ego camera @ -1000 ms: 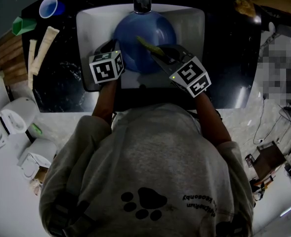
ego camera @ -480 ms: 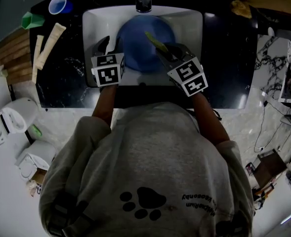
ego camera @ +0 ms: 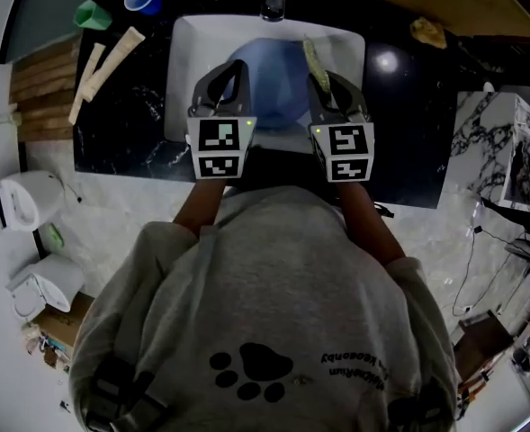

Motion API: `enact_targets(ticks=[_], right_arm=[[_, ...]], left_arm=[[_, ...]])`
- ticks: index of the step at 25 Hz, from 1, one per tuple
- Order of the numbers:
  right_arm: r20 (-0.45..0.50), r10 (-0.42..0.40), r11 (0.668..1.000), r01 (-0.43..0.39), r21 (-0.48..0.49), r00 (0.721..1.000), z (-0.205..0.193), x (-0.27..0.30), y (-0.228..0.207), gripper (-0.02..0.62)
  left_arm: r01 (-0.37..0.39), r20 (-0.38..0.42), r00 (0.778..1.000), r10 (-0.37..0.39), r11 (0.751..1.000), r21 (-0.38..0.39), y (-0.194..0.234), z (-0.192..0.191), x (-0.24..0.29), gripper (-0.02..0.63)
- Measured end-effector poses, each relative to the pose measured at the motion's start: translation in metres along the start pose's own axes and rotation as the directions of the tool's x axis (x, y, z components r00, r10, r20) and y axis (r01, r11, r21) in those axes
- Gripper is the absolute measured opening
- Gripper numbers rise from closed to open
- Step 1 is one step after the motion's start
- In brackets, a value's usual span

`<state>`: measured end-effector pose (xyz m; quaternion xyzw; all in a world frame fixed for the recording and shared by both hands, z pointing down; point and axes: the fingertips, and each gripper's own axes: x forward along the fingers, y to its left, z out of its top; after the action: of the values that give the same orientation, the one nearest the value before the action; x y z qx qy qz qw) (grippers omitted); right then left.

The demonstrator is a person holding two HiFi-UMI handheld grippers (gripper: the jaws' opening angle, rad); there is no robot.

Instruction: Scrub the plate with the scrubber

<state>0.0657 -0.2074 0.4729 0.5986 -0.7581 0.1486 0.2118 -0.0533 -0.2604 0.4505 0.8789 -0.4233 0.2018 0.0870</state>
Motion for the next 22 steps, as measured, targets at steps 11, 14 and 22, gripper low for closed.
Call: enact_targets(ticks=[11, 14, 22], right_arm=[[0.431, -0.107, 0.99, 0.136, -0.038, 0.896, 0.124, -0.098, 0.005, 0.072], [0.503, -0.104, 0.983, 0.164, -0.077, 0.858, 0.146, -0.123, 0.013, 0.072], [0.502, -0.084, 0.99, 0.129, -0.054, 0.861, 0.129, -0.139, 0.024, 0.067]], left_arm=[[-0.021, 0.368, 0.93, 0.007, 0.999, 0.034, -0.033, 0.117, -0.083, 0.002], [-0.02, 0.419, 0.908, 0.007, 0.999, 0.027, -0.04, 0.133, -0.1, 0.002], [-0.031, 0.432, 0.902, 0.022, 0.999, 0.013, -0.059, 0.12, -0.124, 0.003]])
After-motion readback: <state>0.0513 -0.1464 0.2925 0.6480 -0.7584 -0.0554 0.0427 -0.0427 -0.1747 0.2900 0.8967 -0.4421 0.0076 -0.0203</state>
